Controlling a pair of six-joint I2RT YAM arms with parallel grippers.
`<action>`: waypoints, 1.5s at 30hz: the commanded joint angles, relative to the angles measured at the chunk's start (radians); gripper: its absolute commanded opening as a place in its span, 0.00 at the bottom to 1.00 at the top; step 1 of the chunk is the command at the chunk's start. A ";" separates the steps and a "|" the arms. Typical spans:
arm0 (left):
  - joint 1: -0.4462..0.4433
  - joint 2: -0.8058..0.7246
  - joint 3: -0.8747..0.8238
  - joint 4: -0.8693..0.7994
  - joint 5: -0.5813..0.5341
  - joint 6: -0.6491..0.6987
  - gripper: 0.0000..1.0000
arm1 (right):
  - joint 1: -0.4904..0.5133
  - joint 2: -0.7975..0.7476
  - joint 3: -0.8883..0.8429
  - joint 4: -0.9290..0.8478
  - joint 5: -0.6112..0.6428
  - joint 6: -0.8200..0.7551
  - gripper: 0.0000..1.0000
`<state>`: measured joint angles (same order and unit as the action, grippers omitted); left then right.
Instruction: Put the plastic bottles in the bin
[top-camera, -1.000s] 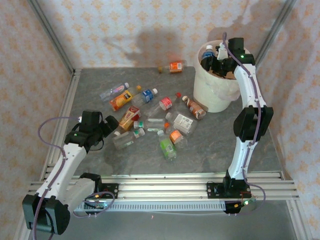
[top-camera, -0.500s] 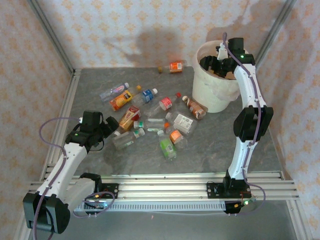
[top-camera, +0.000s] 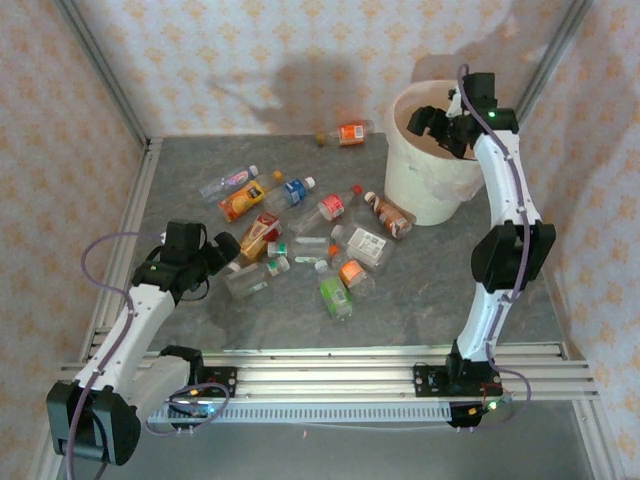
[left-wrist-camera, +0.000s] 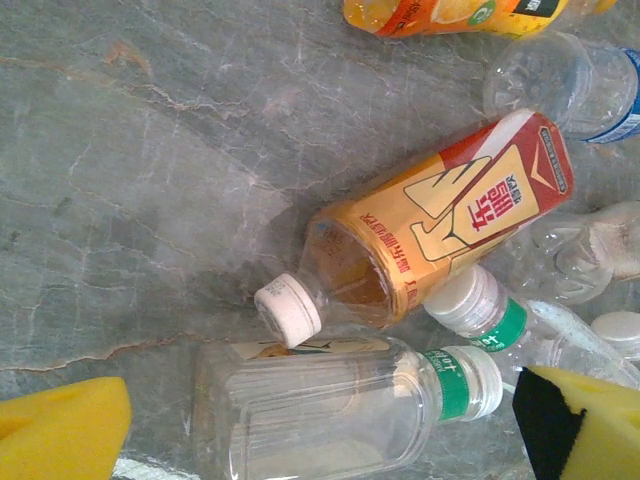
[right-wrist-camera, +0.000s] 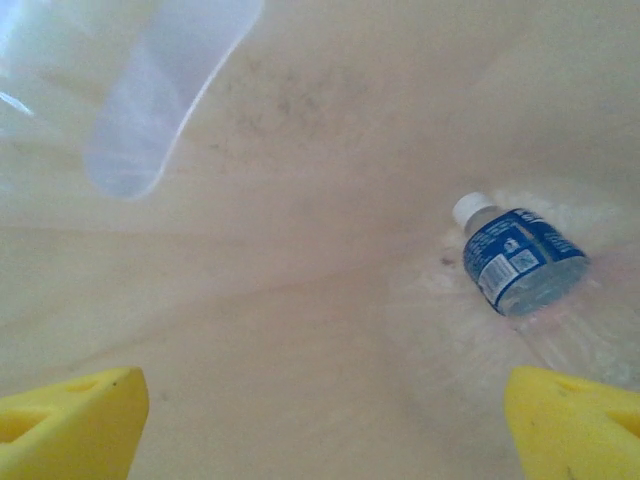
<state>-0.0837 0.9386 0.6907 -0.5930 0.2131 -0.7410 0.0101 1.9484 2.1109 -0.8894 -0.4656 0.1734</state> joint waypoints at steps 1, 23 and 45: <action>-0.004 -0.011 0.009 -0.013 0.018 0.052 1.00 | -0.001 -0.110 -0.021 0.040 0.136 0.053 0.94; -0.343 0.123 0.255 -0.272 -0.160 0.334 1.00 | 0.269 -0.881 -0.859 0.618 -0.021 -0.195 0.99; -0.362 0.442 0.152 -0.083 -0.162 0.378 1.00 | 0.340 -0.902 -1.015 0.726 0.039 -0.173 0.99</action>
<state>-0.4492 1.3792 0.8703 -0.7441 0.0158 -0.3676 0.3428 1.0630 1.1152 -0.1925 -0.4442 0.0200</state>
